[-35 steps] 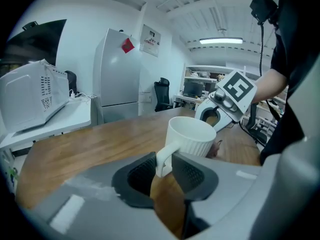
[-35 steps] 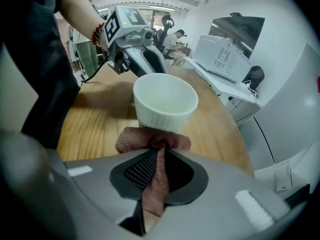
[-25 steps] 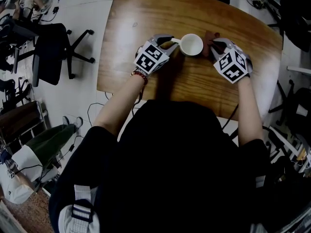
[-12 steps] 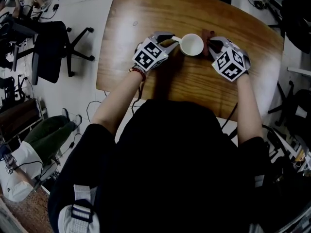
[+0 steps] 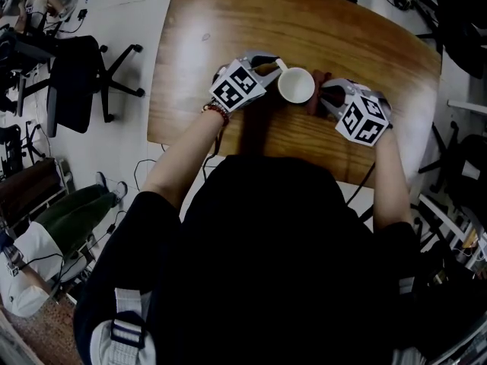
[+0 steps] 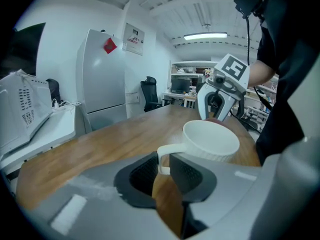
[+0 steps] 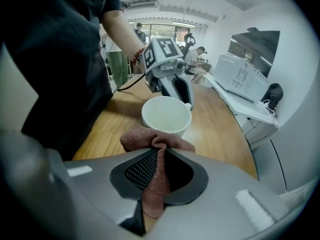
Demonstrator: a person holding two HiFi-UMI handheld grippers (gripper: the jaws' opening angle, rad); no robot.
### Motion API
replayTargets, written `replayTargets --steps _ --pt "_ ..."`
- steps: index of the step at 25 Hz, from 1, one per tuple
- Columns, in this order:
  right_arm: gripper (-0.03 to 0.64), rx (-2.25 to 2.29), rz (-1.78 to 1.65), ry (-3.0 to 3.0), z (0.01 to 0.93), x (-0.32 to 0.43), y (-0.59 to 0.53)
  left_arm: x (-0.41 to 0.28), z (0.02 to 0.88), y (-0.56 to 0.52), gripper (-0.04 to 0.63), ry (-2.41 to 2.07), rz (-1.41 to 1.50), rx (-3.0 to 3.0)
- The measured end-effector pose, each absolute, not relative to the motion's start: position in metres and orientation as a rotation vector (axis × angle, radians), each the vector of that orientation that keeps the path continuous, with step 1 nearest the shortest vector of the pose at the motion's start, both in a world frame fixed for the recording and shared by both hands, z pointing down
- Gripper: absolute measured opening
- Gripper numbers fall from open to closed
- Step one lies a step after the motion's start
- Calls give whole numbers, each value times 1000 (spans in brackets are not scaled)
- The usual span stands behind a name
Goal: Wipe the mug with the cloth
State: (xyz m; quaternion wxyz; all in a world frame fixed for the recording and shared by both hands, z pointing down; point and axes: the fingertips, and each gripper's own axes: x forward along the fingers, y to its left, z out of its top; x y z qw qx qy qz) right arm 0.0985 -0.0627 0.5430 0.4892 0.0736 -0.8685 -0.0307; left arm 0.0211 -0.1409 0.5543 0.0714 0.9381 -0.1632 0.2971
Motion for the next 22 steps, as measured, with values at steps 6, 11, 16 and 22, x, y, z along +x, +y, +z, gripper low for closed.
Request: replayTargets --steps 6,11,16,22 --pt "48 136 -44 -2048 568 93 -46 24 556 -140 54 -491 913 2816" --pt "48 164 6 -2039 582 93 -46 26 557 -141 51 -502 909 2813" --pt "48 185 -7 -2093 555 98 -48 25 556 -139 51 -506 887 2813" --pt "48 199 -78 -2106 528 107 -56 34 557 -134 49 -464 882 2831"
